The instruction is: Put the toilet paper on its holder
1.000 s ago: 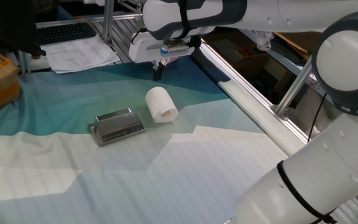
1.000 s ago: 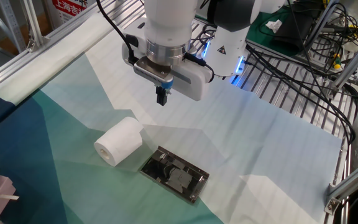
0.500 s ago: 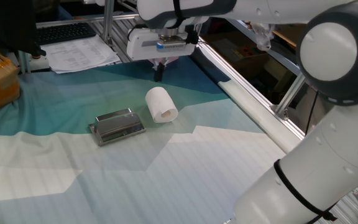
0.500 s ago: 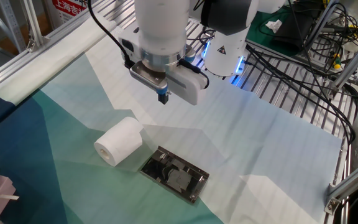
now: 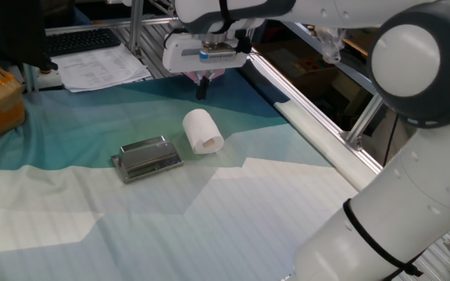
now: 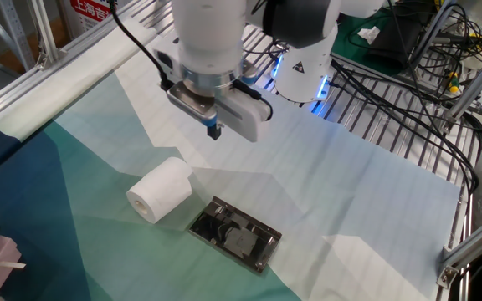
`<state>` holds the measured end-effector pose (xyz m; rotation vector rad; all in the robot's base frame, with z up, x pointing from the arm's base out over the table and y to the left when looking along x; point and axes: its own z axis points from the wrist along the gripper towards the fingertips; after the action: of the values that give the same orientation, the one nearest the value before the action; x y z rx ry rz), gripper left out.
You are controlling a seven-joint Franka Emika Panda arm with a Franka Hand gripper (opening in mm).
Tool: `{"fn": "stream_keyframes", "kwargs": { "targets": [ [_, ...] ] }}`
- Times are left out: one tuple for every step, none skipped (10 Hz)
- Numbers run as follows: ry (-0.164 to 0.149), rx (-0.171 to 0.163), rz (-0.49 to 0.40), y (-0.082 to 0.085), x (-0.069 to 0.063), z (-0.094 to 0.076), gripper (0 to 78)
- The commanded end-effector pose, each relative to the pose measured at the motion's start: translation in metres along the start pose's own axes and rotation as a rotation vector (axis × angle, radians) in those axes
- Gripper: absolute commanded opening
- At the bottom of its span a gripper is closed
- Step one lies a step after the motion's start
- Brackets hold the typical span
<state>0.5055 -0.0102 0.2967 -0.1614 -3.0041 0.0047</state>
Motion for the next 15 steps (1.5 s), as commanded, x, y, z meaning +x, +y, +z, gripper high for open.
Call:
{"fn": "stream_keyframes", "kwargs": {
  "targets": [
    [-0.003, 0.000, 0.010, -0.014, -0.020, -0.005, 0.0],
    [-0.006, 0.000, 0.017, -0.018, -0.026, -0.006, 0.0],
    [-0.007, -0.001, 0.026, -0.021, -0.033, -0.009, 0.0],
    [-0.007, -0.001, 0.028, -0.021, -0.035, -0.009, 0.0],
    [-0.006, -0.002, 0.034, -0.024, -0.046, -0.013, 0.0],
    [-0.004, -0.001, 0.038, -0.025, -0.050, -0.015, 0.0],
    [-0.004, -0.001, 0.039, -0.025, -0.051, -0.015, 0.0],
    [-0.006, -0.002, 0.040, -0.025, -0.053, -0.016, 0.0],
    [-0.011, 0.002, 0.041, -0.025, -0.053, -0.016, 0.0],
    [-0.015, 0.003, 0.040, -0.025, -0.053, -0.016, 0.0],
    [-0.030, 0.000, 0.045, -0.025, -0.053, -0.016, 0.0],
    [-0.030, 0.000, 0.048, -0.025, -0.053, -0.016, 0.0],
    [-0.023, -0.001, 0.061, -0.025, -0.053, -0.016, 0.0],
    [-0.011, -0.002, 0.077, -0.025, -0.053, -0.016, 0.0],
    [-0.010, -0.001, 0.086, -0.025, -0.053, -0.016, 0.0]
  ]
}}
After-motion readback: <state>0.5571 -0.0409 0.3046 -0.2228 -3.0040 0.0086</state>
